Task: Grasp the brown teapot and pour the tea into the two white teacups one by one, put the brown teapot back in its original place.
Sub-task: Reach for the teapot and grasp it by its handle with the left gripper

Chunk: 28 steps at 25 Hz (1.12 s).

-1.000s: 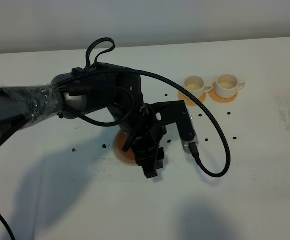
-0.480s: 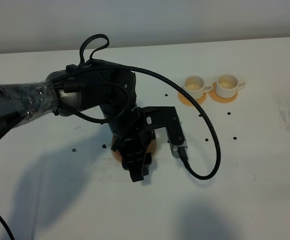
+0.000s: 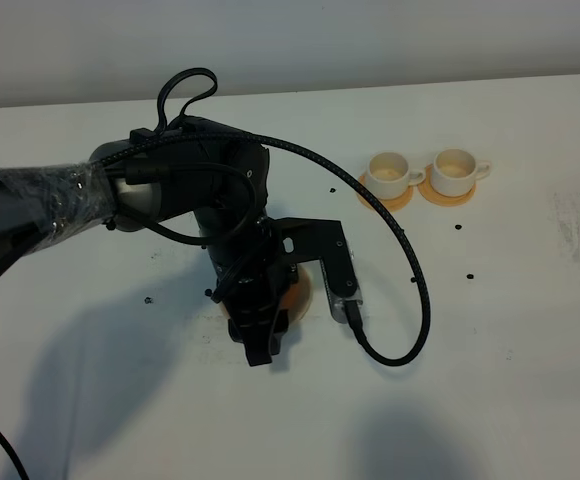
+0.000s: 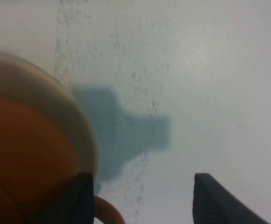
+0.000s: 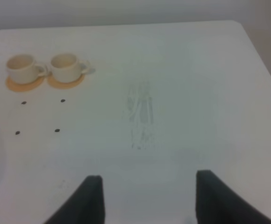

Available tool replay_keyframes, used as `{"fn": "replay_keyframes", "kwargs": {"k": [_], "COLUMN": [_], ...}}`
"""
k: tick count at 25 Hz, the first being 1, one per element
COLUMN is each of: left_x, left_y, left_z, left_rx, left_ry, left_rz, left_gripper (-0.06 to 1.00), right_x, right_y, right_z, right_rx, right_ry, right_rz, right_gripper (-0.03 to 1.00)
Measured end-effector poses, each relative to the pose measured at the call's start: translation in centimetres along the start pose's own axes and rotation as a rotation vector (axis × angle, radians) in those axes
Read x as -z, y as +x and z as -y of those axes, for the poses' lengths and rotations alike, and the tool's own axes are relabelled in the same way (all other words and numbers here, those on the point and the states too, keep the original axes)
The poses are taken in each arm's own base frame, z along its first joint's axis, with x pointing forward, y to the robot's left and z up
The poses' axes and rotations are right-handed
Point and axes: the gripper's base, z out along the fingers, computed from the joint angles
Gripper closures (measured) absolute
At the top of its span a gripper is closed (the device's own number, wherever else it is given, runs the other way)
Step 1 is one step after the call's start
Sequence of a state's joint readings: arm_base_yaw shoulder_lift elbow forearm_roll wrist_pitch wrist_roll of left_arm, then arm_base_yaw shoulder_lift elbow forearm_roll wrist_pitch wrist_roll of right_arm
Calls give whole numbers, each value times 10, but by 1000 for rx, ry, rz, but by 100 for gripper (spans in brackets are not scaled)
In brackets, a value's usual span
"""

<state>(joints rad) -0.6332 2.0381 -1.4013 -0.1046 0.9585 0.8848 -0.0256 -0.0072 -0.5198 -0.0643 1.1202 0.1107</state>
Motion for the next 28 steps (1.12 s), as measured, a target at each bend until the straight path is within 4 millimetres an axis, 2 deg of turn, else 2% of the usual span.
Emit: {"fn": "replay_keyframes", "kwargs": {"k": [28], "left_x": [1], "left_y": [17], "left_z": [0], "left_rx": [-24], "left_ry": [39], "left_rz": [-149], "left_gripper": [46], "right_x": [0], "right_y": [0], "right_z": [0], "right_rx": [0], "right_ry": [0], "right_rz": [0], "right_gripper": [54]}}
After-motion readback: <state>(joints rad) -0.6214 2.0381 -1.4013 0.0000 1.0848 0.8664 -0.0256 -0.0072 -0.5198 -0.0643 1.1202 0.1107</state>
